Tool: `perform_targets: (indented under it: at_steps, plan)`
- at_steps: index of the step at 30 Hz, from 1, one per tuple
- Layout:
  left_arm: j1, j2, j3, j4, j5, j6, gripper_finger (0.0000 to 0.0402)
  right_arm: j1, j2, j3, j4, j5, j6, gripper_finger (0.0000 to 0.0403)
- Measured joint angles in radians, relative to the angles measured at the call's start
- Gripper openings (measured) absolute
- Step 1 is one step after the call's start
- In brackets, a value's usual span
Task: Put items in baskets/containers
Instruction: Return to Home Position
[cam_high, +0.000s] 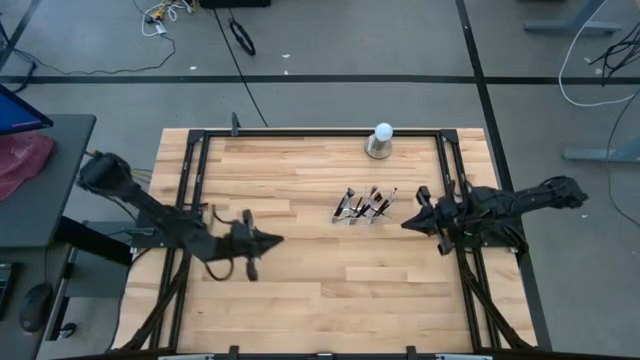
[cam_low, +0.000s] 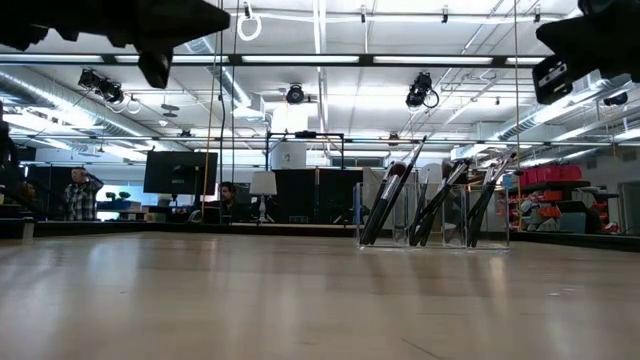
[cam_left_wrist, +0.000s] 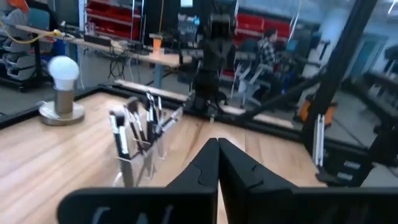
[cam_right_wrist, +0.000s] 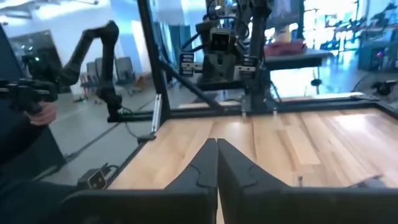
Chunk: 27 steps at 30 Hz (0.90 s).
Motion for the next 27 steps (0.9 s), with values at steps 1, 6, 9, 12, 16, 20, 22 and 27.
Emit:
perform_targets:
  at_steps: [1, 6, 9, 12, 16, 20, 22, 27]
  plan:
    - [0.005, -0.040, -0.022, -0.002, 0.002, 0.007, 0.0006, -0.007, -0.026, -0.013, -0.001, -0.004, 0.000, 0.0002]
    - [0.028, -0.256, -0.143, -0.004, 0.029, 0.052, 0.0005, -0.065, -0.135, -0.049, -0.016, -0.053, -0.023, 0.0001]
    - [0.043, -0.400, -0.231, -0.005, 0.063, 0.051, 0.0006, -0.100, -0.187, -0.062, -0.083, -0.068, -0.011, 0.0001]
    - [0.055, -0.541, -0.313, -0.007, 0.076, 0.057, 0.0003, -0.125, -0.229, -0.081, -0.120, -0.078, 0.013, 0.0001]
    - [0.060, -0.702, -0.369, -0.048, 0.081, 0.102, 0.0005, -0.145, -0.254, -0.139, -0.104, -0.078, 0.047, 0.0001]
    - [0.059, -0.831, -0.369, -0.173, 0.106, 0.157, 0.0005, -0.162, -0.246, -0.140, -0.091, -0.077, 0.055, 0.0001]
    - [0.059, -0.895, -0.369, -0.234, 0.135, 0.205, 0.0004, -0.175, -0.250, -0.140, -0.096, -0.068, 0.047, 0.0001]
    - [0.068, -1.067, -0.369, -0.435, 0.142, 0.232, 0.0003, -0.192, -0.249, -0.140, -0.106, -0.022, 0.050, 0.0000]
